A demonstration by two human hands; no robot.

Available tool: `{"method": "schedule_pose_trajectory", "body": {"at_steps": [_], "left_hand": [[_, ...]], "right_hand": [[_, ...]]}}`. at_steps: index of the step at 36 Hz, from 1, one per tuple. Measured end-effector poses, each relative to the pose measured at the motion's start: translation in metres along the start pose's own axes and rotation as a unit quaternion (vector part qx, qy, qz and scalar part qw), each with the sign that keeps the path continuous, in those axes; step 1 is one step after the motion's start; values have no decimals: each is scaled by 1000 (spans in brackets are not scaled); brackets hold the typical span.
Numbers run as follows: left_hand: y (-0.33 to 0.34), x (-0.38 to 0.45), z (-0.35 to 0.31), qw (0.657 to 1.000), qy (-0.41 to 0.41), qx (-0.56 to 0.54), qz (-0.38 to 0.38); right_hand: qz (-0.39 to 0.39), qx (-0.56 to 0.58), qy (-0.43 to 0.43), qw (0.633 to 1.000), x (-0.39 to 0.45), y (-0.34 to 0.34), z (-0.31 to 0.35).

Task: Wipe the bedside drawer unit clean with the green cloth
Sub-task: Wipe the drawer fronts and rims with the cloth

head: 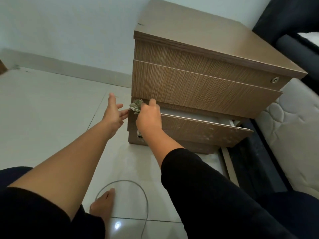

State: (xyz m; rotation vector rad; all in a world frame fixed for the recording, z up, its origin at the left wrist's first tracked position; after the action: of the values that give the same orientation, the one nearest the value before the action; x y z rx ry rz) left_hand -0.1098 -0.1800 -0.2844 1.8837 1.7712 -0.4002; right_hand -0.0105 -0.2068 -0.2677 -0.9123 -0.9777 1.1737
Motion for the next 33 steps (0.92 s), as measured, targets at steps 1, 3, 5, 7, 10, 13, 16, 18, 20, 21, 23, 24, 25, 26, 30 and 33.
{"method": "schedule_pose_trajectory", "body": {"at_steps": [1, 3, 5, 7, 10, 13, 16, 18, 20, 21, 23, 24, 25, 26, 30, 33], "left_hand": [[-1, 1, 0, 1000, -1, -3, 4], [-5, 5, 1, 1000, -7, -9, 12], [-10, 7, 4, 999, -13, -24, 21], [-16, 9, 8, 999, -17, -35, 22], [-22, 15, 13, 999, -19, -43, 15], [-25, 19, 17, 998, -26, -50, 22], [-28, 22, 20, 998, -34, -47, 27], [-27, 21, 21, 998, -34, -49, 32], [-25, 20, 21, 997, -32, -53, 37], [-24, 20, 21, 997, -31, -57, 42], [-23, 21, 20, 997, -30, -55, 55], [-23, 22, 20, 997, -28, -46, 62], [-22, 23, 20, 997, -24, -34, 69], [-21, 24, 20, 997, -18, -22, 73], [-17, 26, 22, 997, -7, 35, 75], [-18, 27, 24, 996, -7, 53, 77]], "right_hand": [[4, 2, -10, 1000, -1, 1, 2], [11, 7, -30, 999, -3, 2, 4], [11, 10, -53, 998, -5, 0, 1], [11, 1, -98, 995, -5, -3, -5], [22, -55, -200, 978, -5, -10, -13], [13, -123, -318, 940, -6, -13, -13], [-50, -209, -415, 884, -3, -10, -9], [-62, -256, -458, 849, -1, -7, -4], [-62, -306, -480, 820, 2, -1, 3], [-58, -330, -483, 809, 3, 2, 5], [-49, -354, -485, 798, 4, 9, 8], [-49, -360, -484, 796, 5, 13, 8], [-48, -368, -478, 796, 5, 16, 6], [-44, -371, -473, 798, 6, 20, 3], [-66, -328, -457, 824, 5, 30, -8], [-51, -333, -454, 825, 4, 33, -14]]}}
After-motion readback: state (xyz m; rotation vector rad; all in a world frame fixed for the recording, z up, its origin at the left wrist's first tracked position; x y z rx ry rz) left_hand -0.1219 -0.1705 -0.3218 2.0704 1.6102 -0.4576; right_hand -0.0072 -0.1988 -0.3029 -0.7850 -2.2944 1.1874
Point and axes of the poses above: each hand's wrist, its own x-axis towards the middle knuckle, its own y-axis out of the palm, z = x × y, the point moved 2 cm from there along x, towards the middle knuckle, and after that the axes turned 7 degrees about -y, right-handed, at the moved point
